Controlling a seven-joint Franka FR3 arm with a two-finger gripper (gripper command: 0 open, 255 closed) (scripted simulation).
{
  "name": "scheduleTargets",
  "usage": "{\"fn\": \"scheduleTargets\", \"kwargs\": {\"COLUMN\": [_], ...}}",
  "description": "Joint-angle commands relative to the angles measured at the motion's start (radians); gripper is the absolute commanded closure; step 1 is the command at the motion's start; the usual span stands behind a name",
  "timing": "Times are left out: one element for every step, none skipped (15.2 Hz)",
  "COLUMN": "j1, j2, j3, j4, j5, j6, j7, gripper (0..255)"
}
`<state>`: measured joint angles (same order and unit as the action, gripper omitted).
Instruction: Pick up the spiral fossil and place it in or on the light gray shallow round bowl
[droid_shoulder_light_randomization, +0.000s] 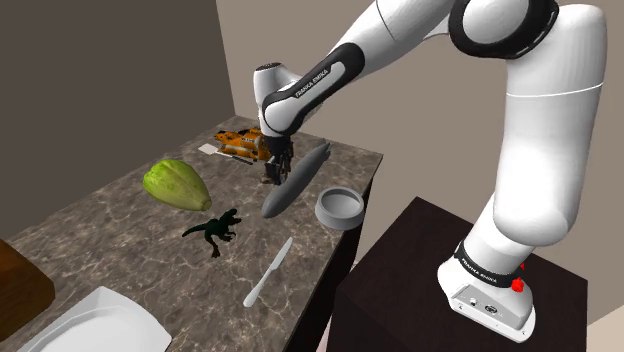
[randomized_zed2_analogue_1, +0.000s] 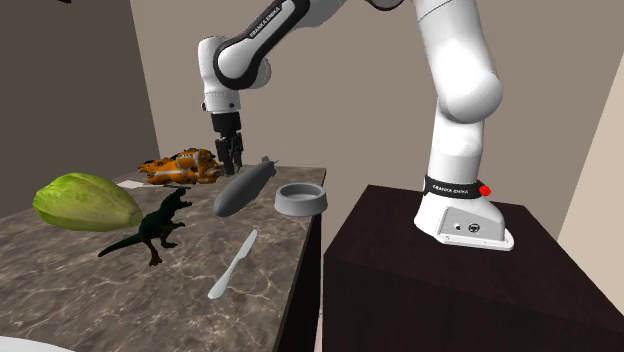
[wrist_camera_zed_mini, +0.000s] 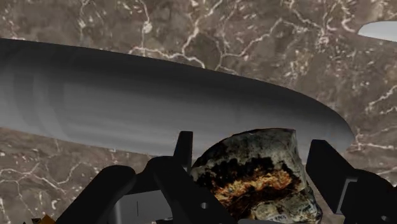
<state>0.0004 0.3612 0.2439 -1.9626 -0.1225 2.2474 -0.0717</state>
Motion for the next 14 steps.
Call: {"fn": "scheduleTargets", "kwargs": {"j1": [-0.024,-0.035,-0.045,-0.056,-0.065,-0.075,-0.084,-0.092,-0.100,-0.107,-0.114,-0.120,-0.127,-0.133], "j2": [-0.063,-0.096,-0.128,-0.160,-0.192,-0.223,-0.255,-0.286,-0.318,-0.349,-0.380,-0.412,-0.443,-0.475], "j3": [0.000,0.000,-0.001,-0.002,-0.004,-0.007,-0.010,-0.014,-0.018,-0.024,-0.030,-0.038,-0.046,-0.055], "j4": [-0.093,-0.140,-0.186,-0.230,-0.274,-0.316,-0.358,-0.399,-0.439,-0.478,-0.516,-0.553,-0.590,-0.626], "j5": [0.014,0.022,0.030,0.039,0.048,0.057,0.066,0.075,0.084,0.093,0.102,0.110,0.117,0.123], "j6": [0.033,0.049,0.063,0.078,0.091,0.103,0.115,0.125,0.135,0.144,0.152,0.159,0.165,0.170], "j7": [-0.026,-0.040,-0.054,-0.070,-0.086,-0.103,-0.120,-0.139,-0.158,-0.177,-0.197,-0.217,-0.237,-0.258], "gripper": [255,255,255,255,255,255,255,255,255,255,255,255,255,255]}}
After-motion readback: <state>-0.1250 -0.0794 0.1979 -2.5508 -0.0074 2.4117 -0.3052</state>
